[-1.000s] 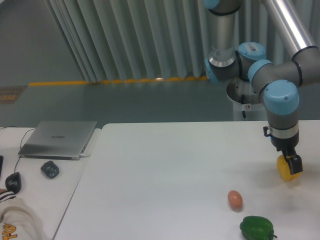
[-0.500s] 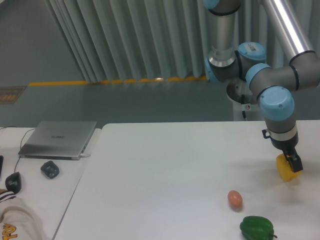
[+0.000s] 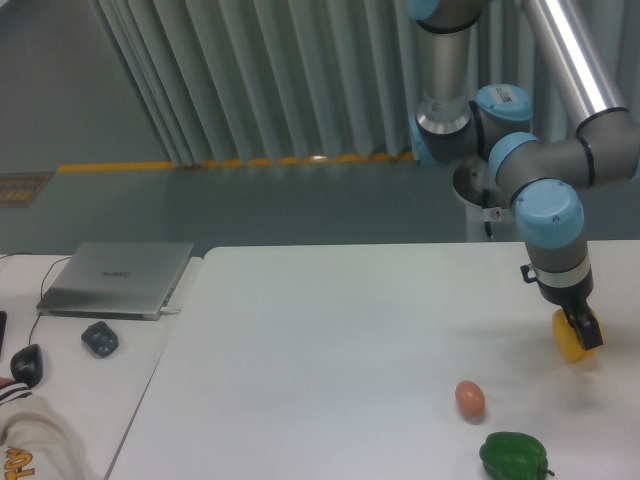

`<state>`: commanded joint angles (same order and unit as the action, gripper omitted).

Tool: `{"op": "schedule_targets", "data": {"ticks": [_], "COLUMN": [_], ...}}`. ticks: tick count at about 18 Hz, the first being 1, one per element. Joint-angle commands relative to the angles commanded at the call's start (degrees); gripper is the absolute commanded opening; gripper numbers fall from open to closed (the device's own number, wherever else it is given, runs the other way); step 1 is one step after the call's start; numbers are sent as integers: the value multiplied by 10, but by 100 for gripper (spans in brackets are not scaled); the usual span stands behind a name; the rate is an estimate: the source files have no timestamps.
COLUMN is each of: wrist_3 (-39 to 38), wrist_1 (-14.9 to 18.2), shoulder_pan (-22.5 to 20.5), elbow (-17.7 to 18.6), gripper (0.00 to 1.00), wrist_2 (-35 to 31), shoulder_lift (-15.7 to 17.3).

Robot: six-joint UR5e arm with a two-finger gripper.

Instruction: Place the yellow pepper in a basket

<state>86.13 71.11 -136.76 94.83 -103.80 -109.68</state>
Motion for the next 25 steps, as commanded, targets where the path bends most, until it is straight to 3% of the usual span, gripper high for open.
{"op": "schedule_targets", "data": {"ticks": [3, 4, 5, 7, 16, 19, 20, 23, 25], "wrist_3": [3, 6, 6, 6, 7, 7, 7, 1, 1], "wrist_1": [-1, 0, 2, 3, 10, 62, 65, 50, 25], "shoulder_pan": [1, 1, 1, 1, 0, -4, -4, -10, -18], "elbow": [-3, -6, -9, -11, -19, -67, -80, -110, -110], "gripper": [100, 92, 76, 59, 51, 51, 51, 51, 52], "wrist_2": [-3, -4, -5, -7, -7, -5, -3, 1, 5], "shoulder_lift": [-3, -4, -4, -4, 4, 20, 21, 21, 23]}}
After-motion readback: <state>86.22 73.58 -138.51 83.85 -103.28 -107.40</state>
